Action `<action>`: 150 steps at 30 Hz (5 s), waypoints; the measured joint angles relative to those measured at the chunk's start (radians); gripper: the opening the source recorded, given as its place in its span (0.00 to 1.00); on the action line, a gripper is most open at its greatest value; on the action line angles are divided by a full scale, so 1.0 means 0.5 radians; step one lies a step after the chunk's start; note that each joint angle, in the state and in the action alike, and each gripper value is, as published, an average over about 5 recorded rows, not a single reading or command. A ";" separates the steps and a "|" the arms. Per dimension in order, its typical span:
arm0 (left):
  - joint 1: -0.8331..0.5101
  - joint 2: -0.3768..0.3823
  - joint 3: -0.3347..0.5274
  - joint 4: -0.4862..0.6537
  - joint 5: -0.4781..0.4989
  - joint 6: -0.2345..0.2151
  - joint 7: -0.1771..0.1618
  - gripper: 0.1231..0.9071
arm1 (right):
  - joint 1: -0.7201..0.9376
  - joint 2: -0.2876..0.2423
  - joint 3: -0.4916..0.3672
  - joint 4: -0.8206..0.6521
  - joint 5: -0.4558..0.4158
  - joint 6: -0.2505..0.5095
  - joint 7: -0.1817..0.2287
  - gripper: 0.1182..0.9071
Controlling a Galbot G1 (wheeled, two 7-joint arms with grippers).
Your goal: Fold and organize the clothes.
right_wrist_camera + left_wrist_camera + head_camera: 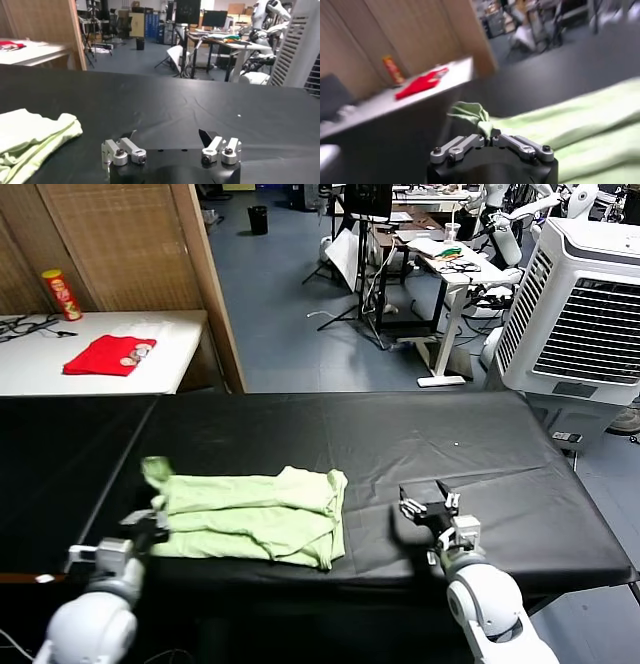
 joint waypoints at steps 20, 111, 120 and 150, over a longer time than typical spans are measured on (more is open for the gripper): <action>-0.310 -0.521 0.755 0.007 -0.212 0.065 -0.127 0.05 | -0.041 0.065 0.020 0.011 -0.063 0.005 -0.016 0.86; 0.071 0.409 -0.520 -0.050 0.441 -0.084 0.084 0.01 | -0.039 0.159 -0.309 0.100 -0.408 0.274 -0.076 0.86; -0.048 0.168 -0.038 -0.234 0.062 -0.028 -0.058 0.01 | -0.121 0.150 -0.241 0.144 -0.419 0.278 -0.081 0.86; -0.260 -0.240 0.599 0.000 0.166 -0.386 0.130 0.86 | 0.151 0.194 -0.582 -0.040 0.454 -0.210 -0.113 0.86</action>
